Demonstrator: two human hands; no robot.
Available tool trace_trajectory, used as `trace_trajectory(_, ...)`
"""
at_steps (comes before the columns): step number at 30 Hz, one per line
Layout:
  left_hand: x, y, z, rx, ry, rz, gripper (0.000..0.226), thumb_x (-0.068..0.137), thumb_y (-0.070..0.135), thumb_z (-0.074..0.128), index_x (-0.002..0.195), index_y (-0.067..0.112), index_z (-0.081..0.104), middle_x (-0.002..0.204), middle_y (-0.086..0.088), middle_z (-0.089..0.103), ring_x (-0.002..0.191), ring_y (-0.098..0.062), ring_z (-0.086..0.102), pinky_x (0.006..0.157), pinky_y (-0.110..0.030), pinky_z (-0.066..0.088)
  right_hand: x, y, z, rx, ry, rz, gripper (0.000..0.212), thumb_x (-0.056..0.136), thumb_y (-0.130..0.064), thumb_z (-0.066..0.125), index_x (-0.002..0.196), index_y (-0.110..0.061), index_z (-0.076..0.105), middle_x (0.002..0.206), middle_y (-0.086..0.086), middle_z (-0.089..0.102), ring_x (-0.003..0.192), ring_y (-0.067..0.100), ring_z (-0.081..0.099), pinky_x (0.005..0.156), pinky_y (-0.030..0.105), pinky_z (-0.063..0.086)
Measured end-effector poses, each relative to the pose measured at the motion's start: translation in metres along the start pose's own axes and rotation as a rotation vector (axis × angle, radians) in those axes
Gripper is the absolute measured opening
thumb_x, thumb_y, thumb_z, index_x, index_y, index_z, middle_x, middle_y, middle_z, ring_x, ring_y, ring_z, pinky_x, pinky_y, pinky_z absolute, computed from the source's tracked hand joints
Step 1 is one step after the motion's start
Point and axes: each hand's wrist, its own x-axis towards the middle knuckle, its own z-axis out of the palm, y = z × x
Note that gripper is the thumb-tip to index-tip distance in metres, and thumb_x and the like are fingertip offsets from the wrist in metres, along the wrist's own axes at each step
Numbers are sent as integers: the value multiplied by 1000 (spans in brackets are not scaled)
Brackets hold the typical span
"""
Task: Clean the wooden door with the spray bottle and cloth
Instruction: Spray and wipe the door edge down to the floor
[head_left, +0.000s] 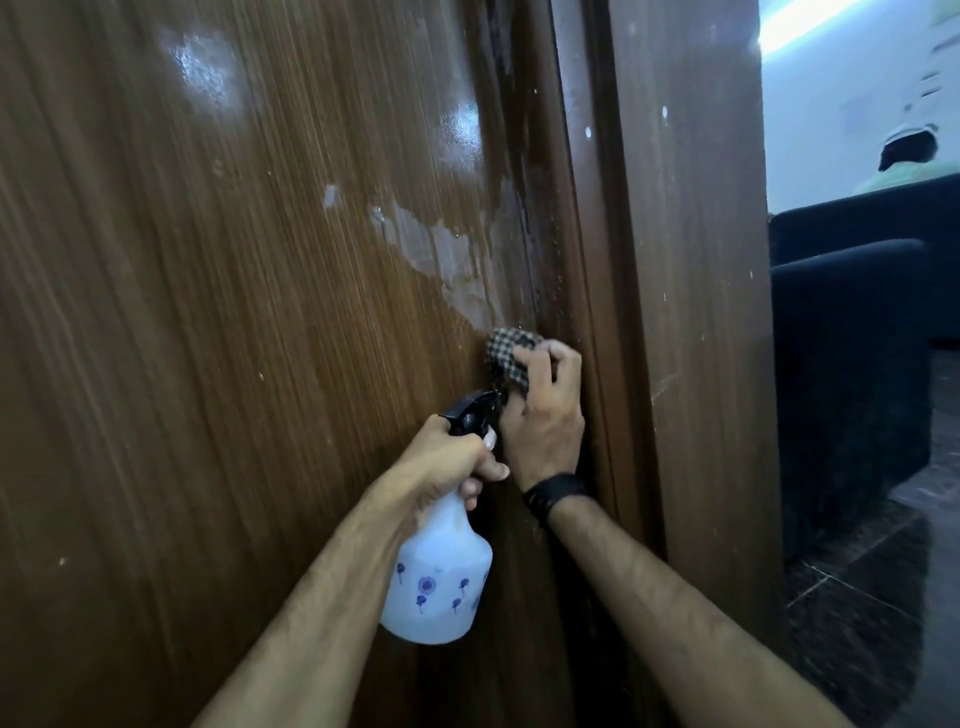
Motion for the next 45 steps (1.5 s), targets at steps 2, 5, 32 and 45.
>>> trace_trajectory(2, 2, -1, -2, -9, -2, 13, 30, 85, -12, 60, 80, 17, 51, 64, -1, 46, 42, -10, 35, 45, -24, 37, 15, -5, 5, -11, -19, -9, 35, 87, 6, 49, 115, -12, 60, 123, 10, 49, 109, 26, 57, 70, 35, 60)
trace_trajectory(5, 4, -6, -5, -49, 21, -6, 32, 84, -13, 60, 77, 17, 53, 65, -3, 48, 41, -10, 35, 45, -24, 36, -3, 1, 15, -43, -29, -9, 25, 98, -4, 44, 118, -9, 56, 129, 13, 48, 115, 28, 56, 76, 36, 60)
trace_trajectory(32, -5, -16, -5, -9, -44, -77, 32, 85, -15, 57, 79, 17, 54, 69, -4, 50, 40, -9, 36, 44, -24, 38, -87, 41, 0, 14, -198, 83, 38, 92, 3, 58, 123, -15, 46, 135, 9, 40, 121, 27, 54, 87, 35, 59)
trace_trajectory(45, -7, -34, -1, 63, -117, -153, 30, 84, -11, 61, 77, 17, 57, 74, -4, 52, 43, -9, 40, 48, -25, 40, -158, 60, -37, 2, -409, 267, 44, 83, 17, 52, 118, -9, 48, 124, 0, 38, 112, 12, 49, 101, 21, 47)
